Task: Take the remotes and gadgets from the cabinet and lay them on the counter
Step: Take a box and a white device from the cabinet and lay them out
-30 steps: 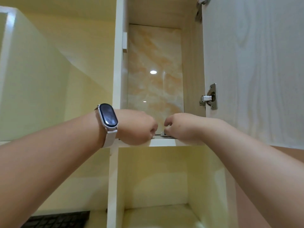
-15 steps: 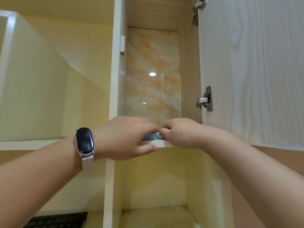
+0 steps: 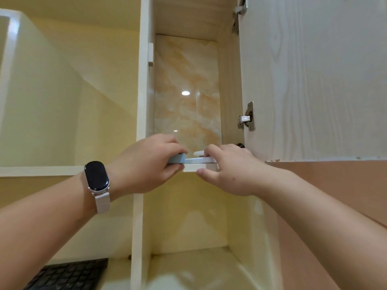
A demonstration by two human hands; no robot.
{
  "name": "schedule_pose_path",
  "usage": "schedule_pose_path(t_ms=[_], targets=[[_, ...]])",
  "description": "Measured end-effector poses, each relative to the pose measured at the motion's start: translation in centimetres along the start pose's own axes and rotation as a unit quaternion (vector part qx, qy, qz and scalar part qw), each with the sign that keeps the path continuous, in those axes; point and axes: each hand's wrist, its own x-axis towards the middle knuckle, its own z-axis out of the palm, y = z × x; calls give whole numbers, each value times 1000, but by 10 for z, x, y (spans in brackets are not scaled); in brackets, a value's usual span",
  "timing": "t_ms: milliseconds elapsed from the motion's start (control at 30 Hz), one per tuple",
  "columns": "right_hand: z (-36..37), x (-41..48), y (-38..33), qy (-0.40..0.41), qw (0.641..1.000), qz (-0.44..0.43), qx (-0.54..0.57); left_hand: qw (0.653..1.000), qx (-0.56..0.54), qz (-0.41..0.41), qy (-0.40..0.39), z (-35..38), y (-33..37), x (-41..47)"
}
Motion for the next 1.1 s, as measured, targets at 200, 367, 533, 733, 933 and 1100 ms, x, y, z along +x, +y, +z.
schedule_pose_path(t_ms=[200, 367, 533, 733, 933, 1100], targets=[[0, -3, -2, 41, 999, -15, -4, 994, 61, 28, 82, -5, 4, -14], [6, 0, 2, 44, 998, -18, 31, 983, 105, 57, 139, -13, 13, -22], [5, 1, 1, 15, 997, 10, 80, 977, 107, 45, 181, -28, 23, -24], [4, -1, 3, 65, 982, 14, 179, 968, 141, 19, 206, -34, 26, -35], [4, -13, 4, 150, 976, -2, 160, 966, 156, -69, 197, -44, 32, -49], [-3, -1, 2, 167, 966, 86, 176, 965, 127, -125, 191, -40, 39, -55]])
